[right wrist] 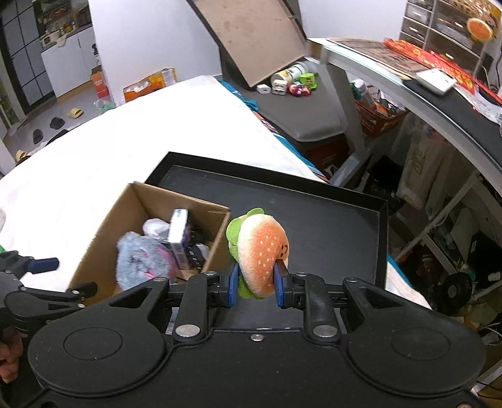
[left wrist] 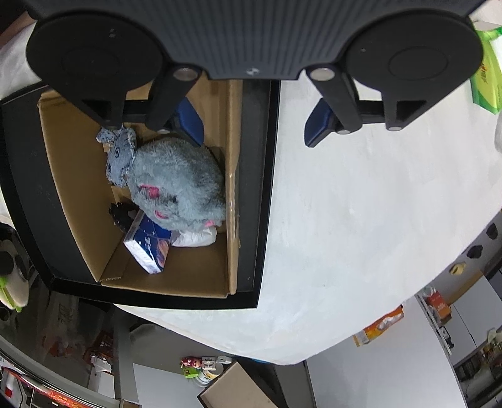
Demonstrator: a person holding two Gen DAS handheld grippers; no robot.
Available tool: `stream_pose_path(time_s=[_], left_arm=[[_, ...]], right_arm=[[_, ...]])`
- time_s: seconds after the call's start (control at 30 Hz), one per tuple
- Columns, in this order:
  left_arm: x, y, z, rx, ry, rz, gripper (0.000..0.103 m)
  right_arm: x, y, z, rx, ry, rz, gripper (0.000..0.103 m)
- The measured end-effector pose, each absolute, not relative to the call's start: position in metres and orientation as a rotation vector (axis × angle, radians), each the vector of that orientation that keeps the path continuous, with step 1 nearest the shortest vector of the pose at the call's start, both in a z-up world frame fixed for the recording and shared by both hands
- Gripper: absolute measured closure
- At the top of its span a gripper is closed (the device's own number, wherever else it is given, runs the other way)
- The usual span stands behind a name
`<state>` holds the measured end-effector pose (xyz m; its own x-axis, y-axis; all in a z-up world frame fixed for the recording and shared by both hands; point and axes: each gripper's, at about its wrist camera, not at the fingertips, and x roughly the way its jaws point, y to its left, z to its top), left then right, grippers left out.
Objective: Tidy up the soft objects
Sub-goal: 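Carry the hamburger plush over the cardboard box with the right gripper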
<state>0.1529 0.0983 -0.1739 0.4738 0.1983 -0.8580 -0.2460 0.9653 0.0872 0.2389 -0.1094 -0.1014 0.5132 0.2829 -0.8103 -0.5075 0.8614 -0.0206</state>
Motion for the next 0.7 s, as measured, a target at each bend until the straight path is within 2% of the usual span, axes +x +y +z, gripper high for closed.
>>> stream_pose_path(time_s=[0.2, 0.47, 0.7], left_arm=[[0.147, 0.102, -0.177, -0.067, 1.053, 0.247, 0.043], [0.148, 0.099, -0.185, -0.037, 1.088, 0.231, 0.069], [0.146, 0.099, -0.185, -0.048, 1.08, 0.193, 0.078]], right_arm=[[0.226, -0.089, -0.097, -0.289, 0.917, 0.513, 0.08], [0.211, -0.059, -0.097, -0.312, 0.934, 0.565, 0.08], [0.2, -0.039, -0.103, -0.343, 0.953, 0.592, 0.08]])
